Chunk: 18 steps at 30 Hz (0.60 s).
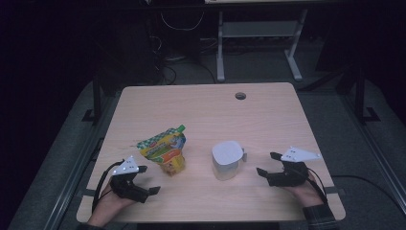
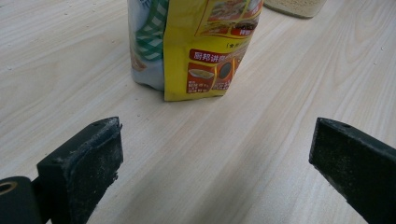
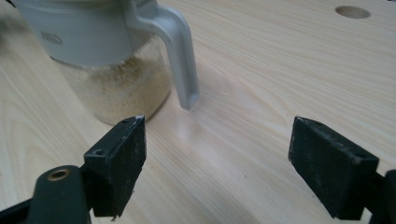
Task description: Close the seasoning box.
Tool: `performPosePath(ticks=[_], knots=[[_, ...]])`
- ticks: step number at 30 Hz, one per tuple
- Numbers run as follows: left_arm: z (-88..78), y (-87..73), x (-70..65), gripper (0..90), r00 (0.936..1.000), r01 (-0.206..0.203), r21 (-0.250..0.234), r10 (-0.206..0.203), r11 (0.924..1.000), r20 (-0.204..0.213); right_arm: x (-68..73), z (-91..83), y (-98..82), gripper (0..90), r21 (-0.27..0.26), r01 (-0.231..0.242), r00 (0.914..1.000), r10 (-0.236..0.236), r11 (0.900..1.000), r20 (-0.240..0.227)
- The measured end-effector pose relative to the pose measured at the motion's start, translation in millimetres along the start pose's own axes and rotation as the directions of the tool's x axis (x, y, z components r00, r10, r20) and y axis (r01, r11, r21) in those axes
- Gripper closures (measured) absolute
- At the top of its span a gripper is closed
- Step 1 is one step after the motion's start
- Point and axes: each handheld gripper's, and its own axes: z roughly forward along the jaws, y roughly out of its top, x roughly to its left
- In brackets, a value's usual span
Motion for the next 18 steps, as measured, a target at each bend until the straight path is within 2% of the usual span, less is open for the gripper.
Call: performPosePath(ticks=[4,8,13,18], knots=[[0.9,-0.3,0.0,2.6,1.0000,0.006,0.000,-0.006,1.0000,0.002,-1.3,-0.5,-9.2,17.9,-0.001,-0.016,0.9995,0.016,1.000,0.028],[2.3,-0.5,0.2,2.6,1.0000,0.001,0.006,-0.001,1.0000,0.007,-3.1,2.1,-14.9,17.1,0.029,-0.019,0.9989,0.018,0.999,0.044],[3.2,-0.7,0.2,2.6,1.0000,-0.001,0.007,0.001,1.0000,0.008,-4.3,5.4,-15.6,16.6,0.040,-0.023,0.9991,0.021,0.999,0.036],[3.9,-0.6,0.3,2.6,1.0000,0.001,0.007,-0.001,1.0000,0.007,-5.1,3.8,-15.1,16.1,0.022,-0.028,0.9989,0.027,0.999,0.038]])
